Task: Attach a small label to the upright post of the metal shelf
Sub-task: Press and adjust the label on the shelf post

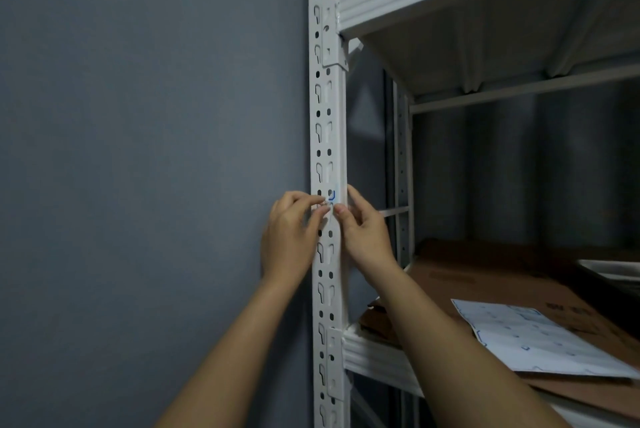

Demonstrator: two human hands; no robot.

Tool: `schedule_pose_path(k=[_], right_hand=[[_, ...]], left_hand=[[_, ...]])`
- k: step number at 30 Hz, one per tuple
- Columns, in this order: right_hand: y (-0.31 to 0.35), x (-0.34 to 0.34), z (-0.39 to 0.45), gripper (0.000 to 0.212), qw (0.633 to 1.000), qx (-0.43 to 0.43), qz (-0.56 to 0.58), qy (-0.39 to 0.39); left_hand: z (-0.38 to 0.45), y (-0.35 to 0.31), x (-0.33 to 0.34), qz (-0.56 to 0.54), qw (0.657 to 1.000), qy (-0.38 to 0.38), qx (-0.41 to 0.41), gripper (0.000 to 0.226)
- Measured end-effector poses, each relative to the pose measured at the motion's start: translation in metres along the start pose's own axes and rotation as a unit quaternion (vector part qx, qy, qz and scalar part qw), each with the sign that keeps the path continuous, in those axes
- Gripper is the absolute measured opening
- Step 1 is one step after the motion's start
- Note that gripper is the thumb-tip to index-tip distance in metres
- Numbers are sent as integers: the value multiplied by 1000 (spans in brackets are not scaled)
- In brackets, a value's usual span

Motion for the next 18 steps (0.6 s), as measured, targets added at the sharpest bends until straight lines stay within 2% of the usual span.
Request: schedule_pose_path(k=[18], right_hand=[[0, -1, 0, 44, 1000, -8, 21, 13]], left_hand=[[2, 7, 2, -13, 999, -38, -19, 8]])
Point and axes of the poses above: each hand's wrist, its own z-axis towards the middle knuckle, its own x-axis out of the palm, y = z × x, the point moved 9 cm from there along z, towards the middle knuckle, and after that the axes turned 12 degrees about x, right-handed, at the moved point
